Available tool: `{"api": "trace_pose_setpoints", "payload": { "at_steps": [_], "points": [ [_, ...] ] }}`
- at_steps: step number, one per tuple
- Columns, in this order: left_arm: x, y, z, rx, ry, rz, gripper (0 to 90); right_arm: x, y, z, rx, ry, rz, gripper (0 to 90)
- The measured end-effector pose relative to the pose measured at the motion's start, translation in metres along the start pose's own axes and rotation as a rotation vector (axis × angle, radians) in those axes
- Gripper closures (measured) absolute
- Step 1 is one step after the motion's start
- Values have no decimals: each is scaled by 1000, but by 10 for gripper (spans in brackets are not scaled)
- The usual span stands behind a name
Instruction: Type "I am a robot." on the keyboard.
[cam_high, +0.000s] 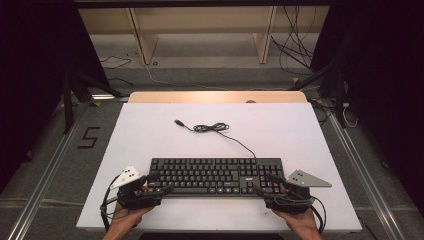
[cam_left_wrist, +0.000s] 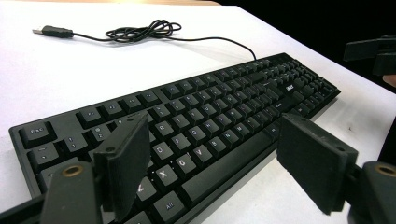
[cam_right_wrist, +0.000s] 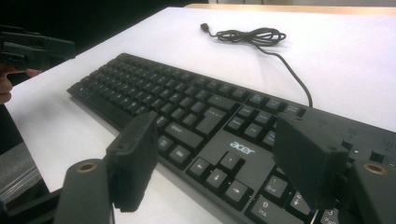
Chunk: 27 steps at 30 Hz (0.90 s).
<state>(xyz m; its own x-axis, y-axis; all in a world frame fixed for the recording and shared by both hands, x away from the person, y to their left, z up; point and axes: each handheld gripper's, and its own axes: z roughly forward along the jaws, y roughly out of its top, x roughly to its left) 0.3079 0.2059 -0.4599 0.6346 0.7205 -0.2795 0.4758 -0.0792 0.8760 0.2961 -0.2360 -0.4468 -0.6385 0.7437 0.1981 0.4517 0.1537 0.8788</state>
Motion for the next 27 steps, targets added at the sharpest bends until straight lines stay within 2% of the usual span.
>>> {"api": "trace_pose_setpoints", "payload": {
  "at_steps": [17,27],
  "points": [
    [1,0,0,3,0,0,255,2,2,4,4,1,-2,325],
    [2,0,-1,1,3,-13,254,8,7,16,24,19,-16,329]
  ]
}}
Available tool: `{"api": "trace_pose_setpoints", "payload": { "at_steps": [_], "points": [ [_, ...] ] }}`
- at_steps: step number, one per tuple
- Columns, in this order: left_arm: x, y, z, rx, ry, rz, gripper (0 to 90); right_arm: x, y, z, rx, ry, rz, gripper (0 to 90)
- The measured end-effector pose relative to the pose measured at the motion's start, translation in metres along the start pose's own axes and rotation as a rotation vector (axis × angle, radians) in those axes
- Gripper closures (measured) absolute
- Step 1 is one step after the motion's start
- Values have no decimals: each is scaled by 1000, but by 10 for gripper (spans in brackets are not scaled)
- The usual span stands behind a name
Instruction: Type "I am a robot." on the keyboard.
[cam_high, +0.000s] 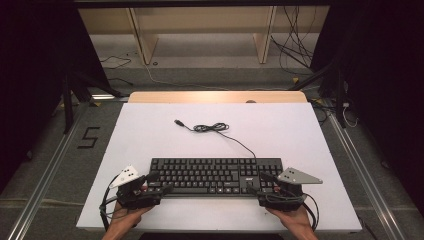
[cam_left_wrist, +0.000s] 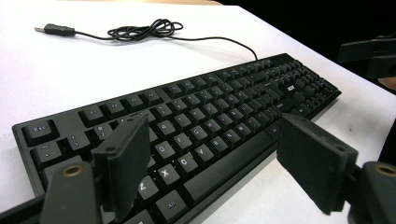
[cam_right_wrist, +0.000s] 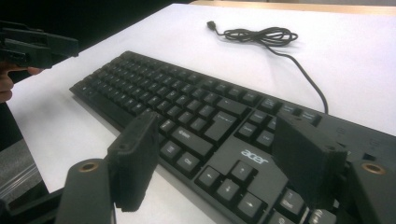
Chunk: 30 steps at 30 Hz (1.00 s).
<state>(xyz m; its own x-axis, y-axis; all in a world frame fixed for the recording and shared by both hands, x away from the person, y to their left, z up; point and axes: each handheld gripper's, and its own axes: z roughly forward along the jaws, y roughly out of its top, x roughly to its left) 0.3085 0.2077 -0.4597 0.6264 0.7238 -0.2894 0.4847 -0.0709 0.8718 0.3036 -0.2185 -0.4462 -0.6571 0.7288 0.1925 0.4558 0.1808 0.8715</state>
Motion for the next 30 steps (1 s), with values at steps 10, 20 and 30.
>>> {"api": "trace_pose_setpoints", "payload": {
  "at_steps": [10,20,30],
  "points": [
    [4,1,-3,-3,15,-15,253,7,13,18,20,28,-20,334],
    [9,1,-4,6,35,-27,257,21,28,49,65,56,-49,365],
    [14,0,-5,33,72,-37,297,32,38,77,98,84,-65,382]
  ]
}}
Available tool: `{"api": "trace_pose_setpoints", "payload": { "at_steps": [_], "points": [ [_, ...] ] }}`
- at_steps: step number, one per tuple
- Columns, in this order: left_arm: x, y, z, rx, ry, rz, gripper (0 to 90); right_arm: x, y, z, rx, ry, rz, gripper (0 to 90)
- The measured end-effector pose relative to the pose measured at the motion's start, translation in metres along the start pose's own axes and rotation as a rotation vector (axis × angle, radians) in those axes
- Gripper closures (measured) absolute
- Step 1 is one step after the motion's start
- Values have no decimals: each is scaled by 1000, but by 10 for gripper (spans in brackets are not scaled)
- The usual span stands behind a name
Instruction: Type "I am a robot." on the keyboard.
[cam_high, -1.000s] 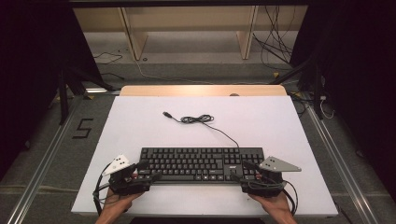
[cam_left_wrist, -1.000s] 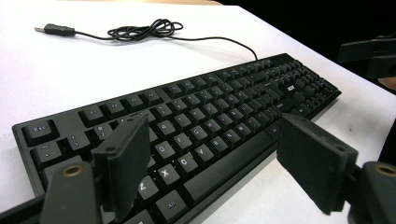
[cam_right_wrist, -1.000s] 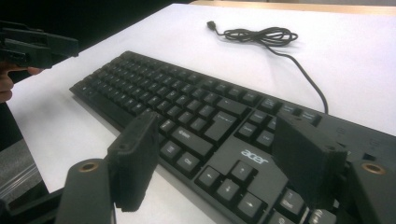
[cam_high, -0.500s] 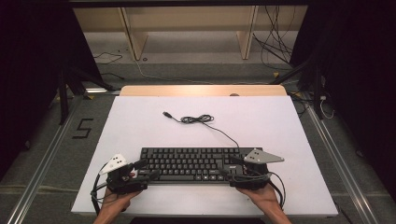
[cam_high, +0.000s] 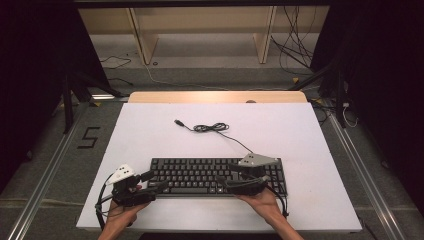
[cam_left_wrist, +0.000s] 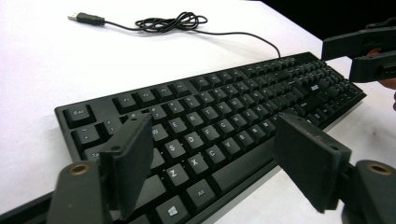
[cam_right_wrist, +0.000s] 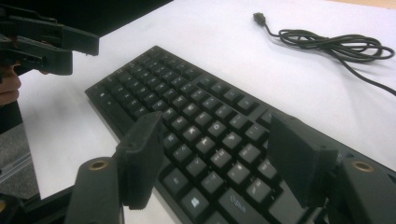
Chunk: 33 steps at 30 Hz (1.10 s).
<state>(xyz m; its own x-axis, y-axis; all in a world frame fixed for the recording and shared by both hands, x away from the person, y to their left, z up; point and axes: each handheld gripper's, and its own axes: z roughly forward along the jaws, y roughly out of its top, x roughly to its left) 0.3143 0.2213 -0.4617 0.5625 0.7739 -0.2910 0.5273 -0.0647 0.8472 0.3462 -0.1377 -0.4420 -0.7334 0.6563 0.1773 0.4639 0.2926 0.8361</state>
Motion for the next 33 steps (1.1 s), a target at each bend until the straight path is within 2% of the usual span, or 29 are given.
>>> {"api": "trace_pose_setpoints", "payload": {
  "at_steps": [7,9,13,19,20,25,33],
  "points": [
    [6,-1,0,31,46,-16,391,1,8,14,19,10,-4,457],
    [8,-1,-1,38,60,-29,450,1,11,18,27,10,1,497],
    [12,-2,-1,70,78,-28,563,1,16,30,48,16,7,593],
    [14,-3,-1,88,83,-15,697,7,20,45,80,25,-13,686],
    [14,-3,-1,91,86,-12,697,7,20,45,80,25,-13,686],
    [14,-4,-1,99,89,4,810,11,21,56,107,26,-22,786],
    [16,-4,-1,114,85,12,887,10,22,64,120,17,-22,876]
  ]
}}
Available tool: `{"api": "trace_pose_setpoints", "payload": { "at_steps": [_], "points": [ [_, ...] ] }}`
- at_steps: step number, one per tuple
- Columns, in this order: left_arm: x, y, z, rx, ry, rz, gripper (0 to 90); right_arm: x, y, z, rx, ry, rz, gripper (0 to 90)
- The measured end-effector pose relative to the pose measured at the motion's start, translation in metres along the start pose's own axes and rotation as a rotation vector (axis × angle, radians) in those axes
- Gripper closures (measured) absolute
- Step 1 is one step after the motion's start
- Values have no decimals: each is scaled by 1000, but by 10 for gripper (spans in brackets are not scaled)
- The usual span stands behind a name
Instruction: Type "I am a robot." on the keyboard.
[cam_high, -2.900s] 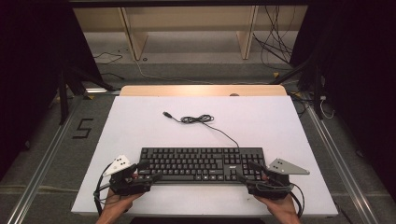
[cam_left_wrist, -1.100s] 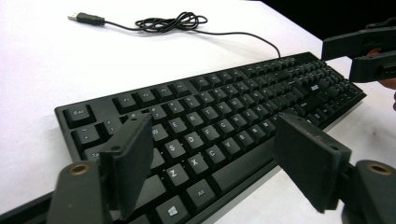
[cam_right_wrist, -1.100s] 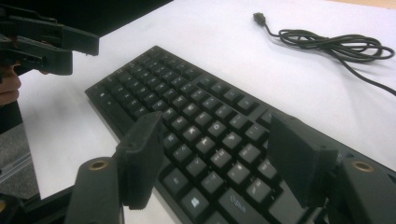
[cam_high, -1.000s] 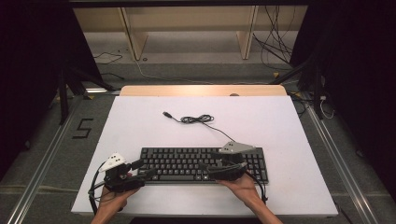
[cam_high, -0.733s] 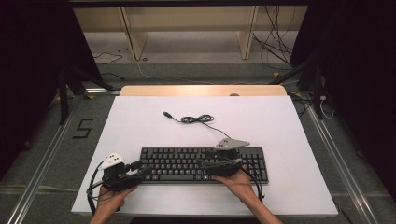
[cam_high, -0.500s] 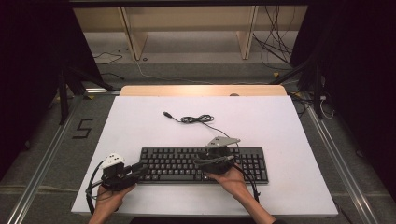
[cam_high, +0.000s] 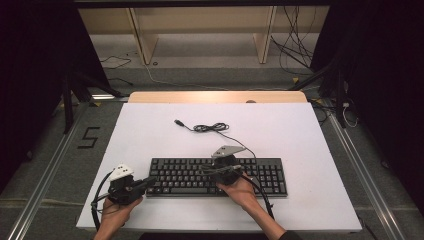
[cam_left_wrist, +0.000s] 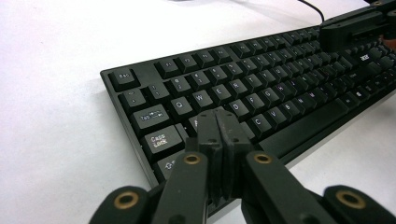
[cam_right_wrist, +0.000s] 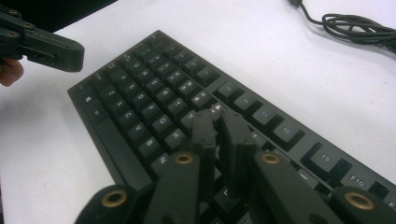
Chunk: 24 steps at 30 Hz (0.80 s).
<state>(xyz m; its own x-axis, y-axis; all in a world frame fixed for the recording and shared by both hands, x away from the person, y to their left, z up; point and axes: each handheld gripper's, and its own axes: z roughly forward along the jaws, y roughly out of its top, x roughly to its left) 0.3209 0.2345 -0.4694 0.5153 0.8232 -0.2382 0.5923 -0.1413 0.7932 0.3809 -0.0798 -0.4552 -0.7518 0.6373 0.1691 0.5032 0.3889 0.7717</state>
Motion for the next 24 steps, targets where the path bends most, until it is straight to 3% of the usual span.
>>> {"api": "trace_pose_setpoints", "payload": {
  "at_steps": [24],
  "points": [
    [5,0,3,31,11,-6,889,-2,2,15,53,-18,-5,900]
  ]
}}
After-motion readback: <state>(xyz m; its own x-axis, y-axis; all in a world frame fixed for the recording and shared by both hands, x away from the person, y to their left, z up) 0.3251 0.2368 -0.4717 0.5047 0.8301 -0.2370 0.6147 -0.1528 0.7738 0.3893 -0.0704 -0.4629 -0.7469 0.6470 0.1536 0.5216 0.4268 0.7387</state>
